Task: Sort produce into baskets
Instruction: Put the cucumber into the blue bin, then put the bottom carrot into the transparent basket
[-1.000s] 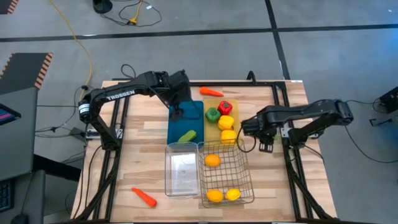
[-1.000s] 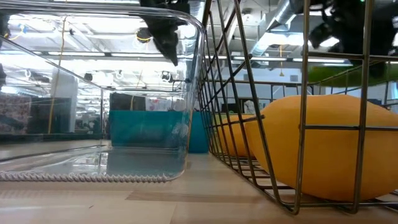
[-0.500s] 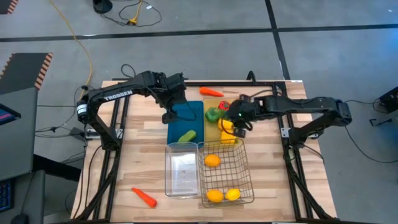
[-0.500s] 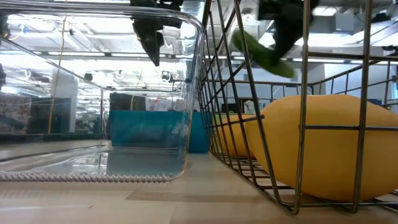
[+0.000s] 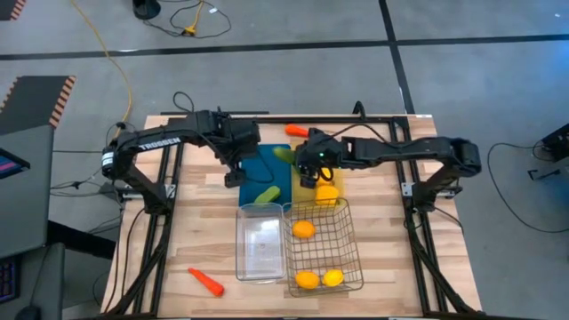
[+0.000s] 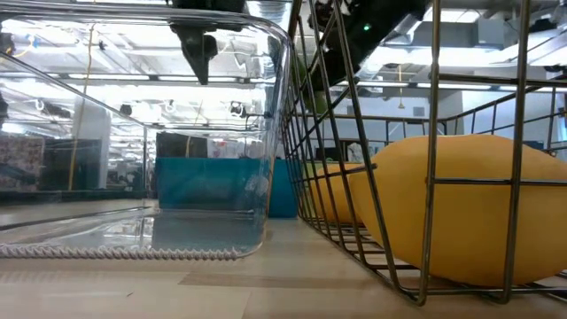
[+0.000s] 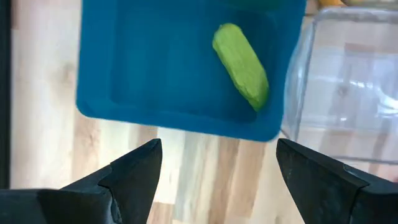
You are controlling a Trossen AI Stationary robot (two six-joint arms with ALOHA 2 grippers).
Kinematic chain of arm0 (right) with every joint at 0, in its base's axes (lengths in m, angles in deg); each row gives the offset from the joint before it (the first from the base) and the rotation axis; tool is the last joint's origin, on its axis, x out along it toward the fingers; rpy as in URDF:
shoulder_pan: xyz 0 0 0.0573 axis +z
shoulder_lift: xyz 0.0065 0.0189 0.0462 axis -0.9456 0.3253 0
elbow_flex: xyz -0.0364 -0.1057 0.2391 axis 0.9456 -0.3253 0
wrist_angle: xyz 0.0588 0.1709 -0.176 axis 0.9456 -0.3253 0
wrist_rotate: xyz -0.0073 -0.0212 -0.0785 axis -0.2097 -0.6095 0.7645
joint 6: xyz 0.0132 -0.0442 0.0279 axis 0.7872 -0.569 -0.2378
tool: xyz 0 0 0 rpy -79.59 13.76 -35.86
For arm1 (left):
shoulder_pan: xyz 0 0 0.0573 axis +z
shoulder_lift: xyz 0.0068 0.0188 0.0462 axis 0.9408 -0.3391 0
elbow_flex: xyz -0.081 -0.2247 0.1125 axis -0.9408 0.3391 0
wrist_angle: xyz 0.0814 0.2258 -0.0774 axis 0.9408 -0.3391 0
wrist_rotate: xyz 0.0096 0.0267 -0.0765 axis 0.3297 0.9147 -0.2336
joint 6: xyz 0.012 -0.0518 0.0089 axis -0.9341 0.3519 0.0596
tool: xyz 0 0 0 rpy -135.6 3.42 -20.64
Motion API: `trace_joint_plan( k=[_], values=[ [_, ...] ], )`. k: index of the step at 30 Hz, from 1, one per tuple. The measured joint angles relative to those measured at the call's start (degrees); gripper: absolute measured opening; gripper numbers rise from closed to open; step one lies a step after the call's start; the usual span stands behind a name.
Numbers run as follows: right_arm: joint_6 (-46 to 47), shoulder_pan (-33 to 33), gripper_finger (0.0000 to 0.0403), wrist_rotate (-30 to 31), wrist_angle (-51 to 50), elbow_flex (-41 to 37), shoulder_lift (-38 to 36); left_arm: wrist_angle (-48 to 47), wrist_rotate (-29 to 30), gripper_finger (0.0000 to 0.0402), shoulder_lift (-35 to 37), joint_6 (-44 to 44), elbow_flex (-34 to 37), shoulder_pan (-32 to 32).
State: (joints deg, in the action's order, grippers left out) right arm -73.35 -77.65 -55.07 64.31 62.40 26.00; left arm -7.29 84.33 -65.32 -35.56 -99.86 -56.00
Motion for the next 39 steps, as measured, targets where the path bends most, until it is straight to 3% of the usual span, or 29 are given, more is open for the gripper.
trace_joint_plan(
  k=[10, 17, 26, 39],
  values=[
    [4.6, -0.74, 0.0191, -0.07, 8.78, 0.0, 2.7, -3.49, 0.02, 0.0302, -0.01, 4.78, 0.0, -9.15],
    [6.5, -2.13, 0.0212, -0.24, 6.88, 0.0, 3.1, -4.69, 2.19, 0.0302, -0.04, 11.0, 0.0, -18.26],
    [6.54, -3.07, 0.0269, -4.39, 7.14, 0.0, 3.14, -6.1, 5.87, 0.0302, -0.04, 22.59, 0.0, -31.94],
    [6.54, -3.3, 0.0286, -4.42, 7.18, 0.0, 3.14, -2.51, 12.11, 0.0302, -1.24, 45.49, 0.02, -51.55]
  ],
)
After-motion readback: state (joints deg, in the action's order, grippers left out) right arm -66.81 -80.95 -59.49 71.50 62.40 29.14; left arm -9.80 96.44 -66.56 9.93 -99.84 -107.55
